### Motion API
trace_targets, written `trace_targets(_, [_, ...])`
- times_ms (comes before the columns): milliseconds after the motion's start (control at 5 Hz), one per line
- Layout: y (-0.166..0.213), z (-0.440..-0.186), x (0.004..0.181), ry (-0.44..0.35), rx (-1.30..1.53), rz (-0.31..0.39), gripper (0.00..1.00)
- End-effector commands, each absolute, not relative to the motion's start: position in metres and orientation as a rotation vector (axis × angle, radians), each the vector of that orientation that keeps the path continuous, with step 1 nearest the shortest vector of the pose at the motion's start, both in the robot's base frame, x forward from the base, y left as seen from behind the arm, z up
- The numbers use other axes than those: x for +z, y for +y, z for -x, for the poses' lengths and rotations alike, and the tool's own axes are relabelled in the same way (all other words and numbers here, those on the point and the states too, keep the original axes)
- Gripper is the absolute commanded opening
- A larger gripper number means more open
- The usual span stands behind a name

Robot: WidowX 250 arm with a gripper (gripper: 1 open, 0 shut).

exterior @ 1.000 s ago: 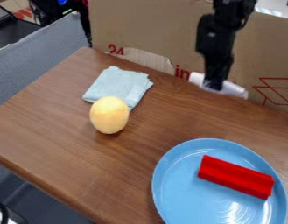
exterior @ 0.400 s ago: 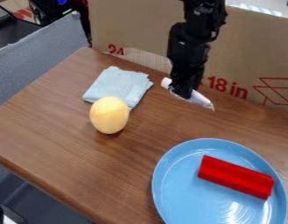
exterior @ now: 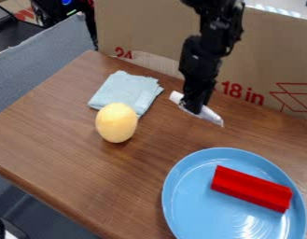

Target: Move the toothpaste from the blue plate to the cloth

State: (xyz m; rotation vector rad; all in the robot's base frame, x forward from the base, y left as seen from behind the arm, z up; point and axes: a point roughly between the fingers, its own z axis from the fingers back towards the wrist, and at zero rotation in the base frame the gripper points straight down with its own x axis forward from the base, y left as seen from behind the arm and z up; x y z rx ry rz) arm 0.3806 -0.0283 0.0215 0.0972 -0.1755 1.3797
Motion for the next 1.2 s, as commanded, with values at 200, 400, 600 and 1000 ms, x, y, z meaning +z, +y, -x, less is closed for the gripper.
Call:
trace_targets(200, [-0.031, -0.388, 0.023, -0.203, 1.341, -0.054, 0.0])
trace_targets(400, [-0.039, -0.394, 0.007, -0.206, 1.335, -0.07, 0.0])
trace_targets(600, [-0.034, -0.388, 0.029, -0.199, 1.325, -0.064, 0.0])
trace_targets(1000, [-0.045, -0.384, 0.023, -0.166, 1.292, -0.076, 0.0])
